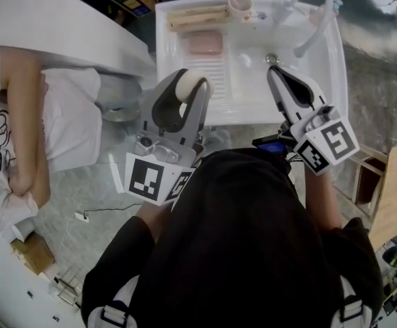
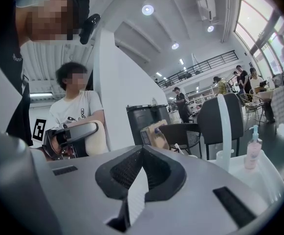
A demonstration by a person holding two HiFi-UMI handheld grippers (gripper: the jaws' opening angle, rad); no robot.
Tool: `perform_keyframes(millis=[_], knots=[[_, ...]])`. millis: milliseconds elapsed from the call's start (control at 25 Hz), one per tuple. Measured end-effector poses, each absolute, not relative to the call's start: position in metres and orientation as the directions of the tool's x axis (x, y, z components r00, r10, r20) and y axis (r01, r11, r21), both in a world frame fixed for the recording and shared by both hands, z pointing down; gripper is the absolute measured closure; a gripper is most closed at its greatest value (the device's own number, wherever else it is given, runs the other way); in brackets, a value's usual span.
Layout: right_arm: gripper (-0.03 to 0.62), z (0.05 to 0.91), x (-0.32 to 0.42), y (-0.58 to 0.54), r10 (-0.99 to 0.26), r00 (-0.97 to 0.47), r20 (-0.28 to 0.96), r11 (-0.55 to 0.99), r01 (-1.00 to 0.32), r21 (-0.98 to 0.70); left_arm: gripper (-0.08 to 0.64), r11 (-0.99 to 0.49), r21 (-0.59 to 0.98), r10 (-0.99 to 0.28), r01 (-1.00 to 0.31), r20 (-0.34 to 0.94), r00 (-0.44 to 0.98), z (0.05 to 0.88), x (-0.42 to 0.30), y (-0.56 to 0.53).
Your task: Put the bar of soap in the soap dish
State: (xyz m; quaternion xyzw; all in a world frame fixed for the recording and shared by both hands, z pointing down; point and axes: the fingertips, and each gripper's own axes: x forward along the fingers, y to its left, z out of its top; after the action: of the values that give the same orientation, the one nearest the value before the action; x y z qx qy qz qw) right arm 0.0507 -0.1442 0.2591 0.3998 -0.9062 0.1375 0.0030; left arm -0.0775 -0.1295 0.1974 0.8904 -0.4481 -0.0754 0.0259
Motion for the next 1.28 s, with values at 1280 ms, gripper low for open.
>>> perform_keyframes(millis=[1280], knots=[[0.571, 0.267, -0.014, -0.228, -0.735, -0.656, 0.172, 0.618, -0.752, -0.231, 0.439, -0.637, 0.176, -0.77, -0.75, -0.122, 0.626, 0.214, -0.132, -0.22]])
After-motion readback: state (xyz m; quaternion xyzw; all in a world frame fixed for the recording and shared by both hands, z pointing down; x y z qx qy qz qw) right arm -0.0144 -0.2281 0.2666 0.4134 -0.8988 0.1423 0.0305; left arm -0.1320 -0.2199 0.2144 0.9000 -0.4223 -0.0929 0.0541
